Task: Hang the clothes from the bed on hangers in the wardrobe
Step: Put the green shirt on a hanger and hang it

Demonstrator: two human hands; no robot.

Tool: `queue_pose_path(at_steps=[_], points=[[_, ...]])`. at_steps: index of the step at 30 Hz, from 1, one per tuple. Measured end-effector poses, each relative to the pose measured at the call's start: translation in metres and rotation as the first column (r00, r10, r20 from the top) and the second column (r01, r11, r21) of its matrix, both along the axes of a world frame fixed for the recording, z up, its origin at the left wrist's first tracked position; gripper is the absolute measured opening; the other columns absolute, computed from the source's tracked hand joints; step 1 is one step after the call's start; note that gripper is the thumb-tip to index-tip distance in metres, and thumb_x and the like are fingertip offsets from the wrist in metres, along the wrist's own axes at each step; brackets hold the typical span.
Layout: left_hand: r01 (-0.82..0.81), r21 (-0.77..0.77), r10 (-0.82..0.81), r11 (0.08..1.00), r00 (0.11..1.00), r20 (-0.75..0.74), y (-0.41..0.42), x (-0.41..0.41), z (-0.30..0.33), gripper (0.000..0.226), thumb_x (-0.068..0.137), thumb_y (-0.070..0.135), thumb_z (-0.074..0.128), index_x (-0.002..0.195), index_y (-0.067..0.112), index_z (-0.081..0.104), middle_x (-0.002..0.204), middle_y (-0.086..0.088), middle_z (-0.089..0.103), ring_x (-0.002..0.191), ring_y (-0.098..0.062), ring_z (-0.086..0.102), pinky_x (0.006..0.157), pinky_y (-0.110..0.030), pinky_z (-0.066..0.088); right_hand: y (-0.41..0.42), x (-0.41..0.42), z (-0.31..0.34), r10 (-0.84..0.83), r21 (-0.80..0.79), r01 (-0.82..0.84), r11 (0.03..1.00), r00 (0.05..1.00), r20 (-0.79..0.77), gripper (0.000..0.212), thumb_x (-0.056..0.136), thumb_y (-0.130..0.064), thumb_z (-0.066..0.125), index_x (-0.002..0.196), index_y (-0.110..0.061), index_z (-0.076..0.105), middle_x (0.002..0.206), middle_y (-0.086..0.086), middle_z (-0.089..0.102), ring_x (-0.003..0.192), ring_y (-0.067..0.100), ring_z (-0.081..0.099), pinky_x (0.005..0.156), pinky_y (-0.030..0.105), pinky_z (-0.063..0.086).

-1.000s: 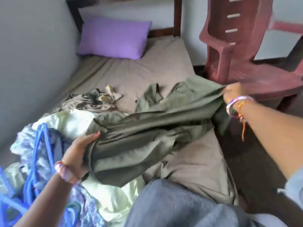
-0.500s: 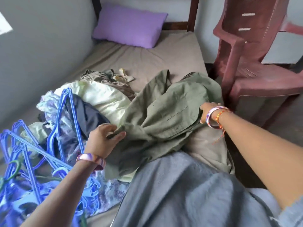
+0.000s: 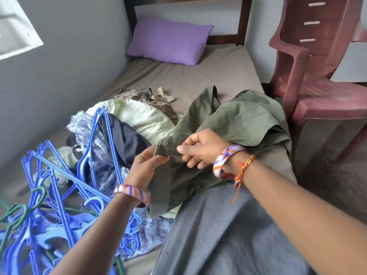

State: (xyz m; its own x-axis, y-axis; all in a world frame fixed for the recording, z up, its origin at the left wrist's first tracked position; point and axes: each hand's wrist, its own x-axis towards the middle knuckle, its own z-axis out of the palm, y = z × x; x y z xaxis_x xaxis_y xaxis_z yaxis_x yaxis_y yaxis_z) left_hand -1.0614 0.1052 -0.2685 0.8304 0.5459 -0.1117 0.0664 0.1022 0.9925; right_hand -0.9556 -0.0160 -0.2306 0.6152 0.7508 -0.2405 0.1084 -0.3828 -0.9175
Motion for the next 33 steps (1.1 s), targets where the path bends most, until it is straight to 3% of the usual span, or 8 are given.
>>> queue_pose_path(at_steps=[6, 11, 16, 22, 24, 27, 31, 33], points=[[0.140, 0.250, -0.139, 0.958, 0.990, -0.022, 0.006, -0.007, -0.001, 0.031, 0.093, 0.026, 0.053, 0.079, -0.001, 0.063, 0.070, -0.001, 0.061, 0.065, -0.004, 0.054, 0.062, -0.016, 0.041, 0.019, -0.024, -0.023, -0.277, 0.253, 0.332, 0.909, 0.933, -0.228, 0.016, 0.079, -0.017, 0.074, 0.068, -0.017, 0.063, 0.059, -0.005, 0.060, 0.042, -0.001, 0.050, 0.043, 0.013, 0.043], [0.043, 0.096, -0.041, 0.994, 0.999, -0.025, 0.012, -0.005, -0.003, 0.036, 0.091, 0.011, 0.056, 0.060, 0.013, 0.073, 0.059, 0.004, 0.066, 0.055, -0.002, 0.058, 0.056, -0.013, 0.044, 0.020, -0.028, -0.037, -0.239, 0.286, 0.281, 0.916, 0.955, -0.173, 0.016, 0.077, -0.009, 0.075, 0.071, -0.020, 0.065, 0.056, -0.012, 0.056, 0.051, 0.000, 0.052, 0.046, 0.013, 0.045], [0.094, -0.118, -0.100, 0.989, 0.994, -0.044, 0.017, -0.005, 0.001, 0.030, 0.083, -0.009, 0.050, 0.091, 0.010, 0.070, 0.062, -0.007, 0.066, 0.048, -0.009, 0.061, 0.044, -0.013, 0.047, 0.017, -0.026, -0.050, -0.190, 0.155, 0.215, 0.964, 0.969, -0.159, 0.018, 0.078, -0.004, 0.072, 0.075, -0.018, 0.062, 0.066, -0.004, 0.059, 0.057, 0.006, 0.054, 0.048, 0.018, 0.046], [0.088, 0.161, -0.065, 0.983, 0.988, -0.141, 0.023, 0.001, 0.004, 0.040, 0.078, -0.012, 0.048, 0.055, 0.014, 0.068, 0.050, 0.003, 0.059, 0.046, -0.005, 0.054, 0.049, -0.014, 0.045, 0.011, -0.018, -0.055, -0.366, 0.173, 0.469, 0.866, 0.830, -0.422, 0.015, 0.086, -0.001, 0.063, 0.094, -0.008, 0.052, 0.077, 0.006, 0.058, 0.060, 0.013, 0.059, 0.051, 0.026, 0.053], [0.142, 0.439, -0.047, 0.887, 0.974, -0.222, 0.027, 0.004, 0.006, 0.012, 0.064, 0.018, 0.058, 0.060, 0.024, 0.068, 0.058, 0.006, 0.060, 0.059, -0.012, 0.055, 0.065, -0.024, 0.048, 0.010, -0.017, -0.054, -0.348, 0.234, 0.526, 0.818, 0.775, -0.528, 0.008, 0.088, -0.002, 0.061, 0.087, -0.008, 0.055, 0.077, 0.005, 0.059, 0.056, 0.010, 0.062, 0.046, 0.022, 0.053], [0.330, 0.666, -0.089, 0.669, 0.925, -0.369, 0.032, 0.011, 0.014, 0.027, 0.047, 0.049, 0.050, 0.063, 0.036, 0.067, 0.083, 0.016, 0.066, 0.091, -0.016, 0.060, 0.098, -0.048, 0.040, 0.007, -0.016, -0.052, -0.334, 0.257, 0.575, 0.777, 0.722, -0.606, 0.018, 0.089, -0.001, 0.058, 0.075, -0.010, 0.058, 0.071, 0.004, 0.059, 0.043, 0.002, 0.060, 0.042, 0.018, 0.050], [0.428, 0.789, 0.014, 0.441, 0.876, -0.483, 0.010, 0.029, 0.029, 0.074, 0.045, 0.084, 0.042, 0.066, 0.019, 0.068, 0.059, 0.008, 0.064, 0.066, -0.008, 0.062, 0.080, -0.035, 0.048, 0.003, -0.015, -0.052, -0.366, 0.240, 0.580, 0.778, 0.730, -0.577, 0.018, 0.088, -0.005, 0.060, 0.073, -0.014, 0.059, 0.066, 0.003, 0.060, 0.043, 0.003, 0.058, 0.043, 0.019, 0.049], [0.411, 0.861, 0.023, 0.299, 0.899, -0.438, 0.003, 0.037, 0.033, 0.059, 0.048, 0.081, 0.046, 0.060, 0.027, 0.064, 0.060, 0.009, 0.062, 0.067, -0.015, 0.062, 0.071, -0.034, 0.051, 0.000, -0.014, -0.053, -0.400, 0.240, 0.580, 0.778, 0.753, -0.523, 0.020, 0.088, -0.007, 0.061, 0.069, -0.014, 0.059, 0.064, 0.003, 0.060, 0.042, 0.003, 0.057, 0.041, 0.019, 0.048]])
